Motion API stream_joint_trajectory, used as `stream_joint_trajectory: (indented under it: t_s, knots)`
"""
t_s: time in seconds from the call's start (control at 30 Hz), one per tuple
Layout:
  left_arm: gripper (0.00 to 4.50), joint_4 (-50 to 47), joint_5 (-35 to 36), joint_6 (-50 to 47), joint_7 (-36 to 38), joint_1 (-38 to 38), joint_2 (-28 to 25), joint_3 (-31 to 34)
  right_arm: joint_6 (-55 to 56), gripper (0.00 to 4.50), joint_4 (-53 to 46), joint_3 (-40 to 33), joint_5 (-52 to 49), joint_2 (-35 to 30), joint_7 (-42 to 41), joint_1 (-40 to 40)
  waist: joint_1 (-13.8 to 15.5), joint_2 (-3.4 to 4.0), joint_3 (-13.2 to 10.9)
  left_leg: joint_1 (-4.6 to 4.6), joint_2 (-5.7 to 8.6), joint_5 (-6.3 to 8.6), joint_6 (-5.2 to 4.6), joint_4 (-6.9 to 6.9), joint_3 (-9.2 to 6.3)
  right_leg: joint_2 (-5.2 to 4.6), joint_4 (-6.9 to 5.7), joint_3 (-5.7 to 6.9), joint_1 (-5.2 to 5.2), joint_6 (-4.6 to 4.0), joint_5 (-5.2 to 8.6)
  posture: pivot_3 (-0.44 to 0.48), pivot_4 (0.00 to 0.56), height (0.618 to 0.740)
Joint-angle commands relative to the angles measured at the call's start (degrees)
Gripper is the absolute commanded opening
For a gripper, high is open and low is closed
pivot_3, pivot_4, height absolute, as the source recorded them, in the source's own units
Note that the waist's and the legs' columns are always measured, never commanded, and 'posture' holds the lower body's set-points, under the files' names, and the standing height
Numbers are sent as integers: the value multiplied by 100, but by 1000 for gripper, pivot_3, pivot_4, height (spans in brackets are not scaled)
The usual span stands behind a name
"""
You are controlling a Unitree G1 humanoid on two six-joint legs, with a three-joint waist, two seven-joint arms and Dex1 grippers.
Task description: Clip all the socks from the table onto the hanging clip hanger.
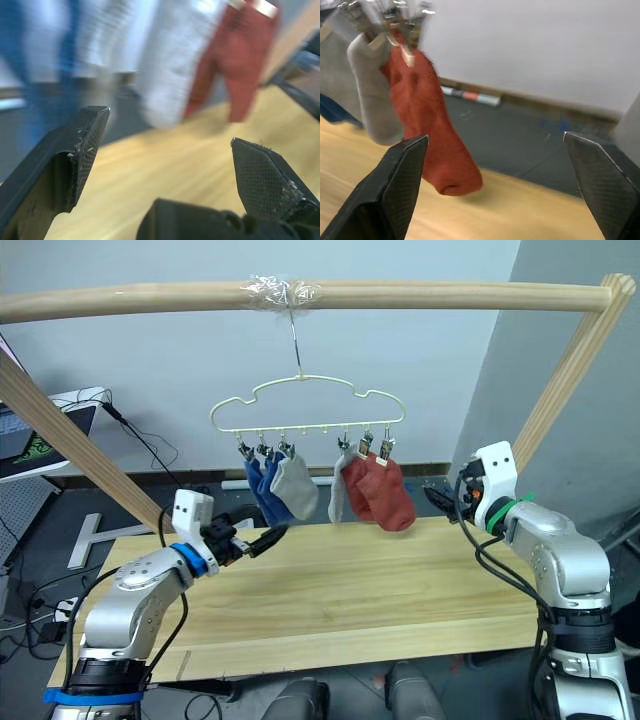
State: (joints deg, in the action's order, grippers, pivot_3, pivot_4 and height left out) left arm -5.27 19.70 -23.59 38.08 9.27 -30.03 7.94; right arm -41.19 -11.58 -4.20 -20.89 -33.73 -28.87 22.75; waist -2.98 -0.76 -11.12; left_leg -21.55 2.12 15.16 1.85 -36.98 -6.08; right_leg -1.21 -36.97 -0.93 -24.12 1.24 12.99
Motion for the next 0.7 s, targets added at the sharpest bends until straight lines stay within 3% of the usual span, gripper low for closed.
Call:
stream_joint_trajectory:
  t_s: [0.03, 0.13, 0.37, 0.7]
  knots:
    - [4493, -32, -65, 200, -171, -251, -344, 678, 635, 4500, -121, -65, 125, -73, -300, -406, 4, -8, -3, 4, -1, 0, 0, 1, 0, 0, 1, 0, 3, 0, 1, -19, 176, 740]
    - [4493, 129, -339, 239, -425, -443, -624, 916, 954, 4500, -125, -125, 198, -156, -472, -717, 27, -7, -5, 0, -4, 0, 1, 0, -4, -1, -5, 0, -3, 0, 0, -7, 174, 740]
    - [4493, 96, -95, 333, -169, -796, -848, 1424, 1066, 4500, -122, -374, 91, -186, -520, -844, 127, -9, -4, 3, -3, 0, 1, -1, -9, -6, -3, -6, -2, -1, 0, 12, 166, 740]
    - [4493, 12, -8, 301, -60, -704, -816, 1343, 1037, 4500, -52, -263, 167, -110, -511, -710, 150, -9, -4, -2, -4, 0, 2, 0, -11, -6, -2, -5, -1, -2, 0, 16, 168, 740]
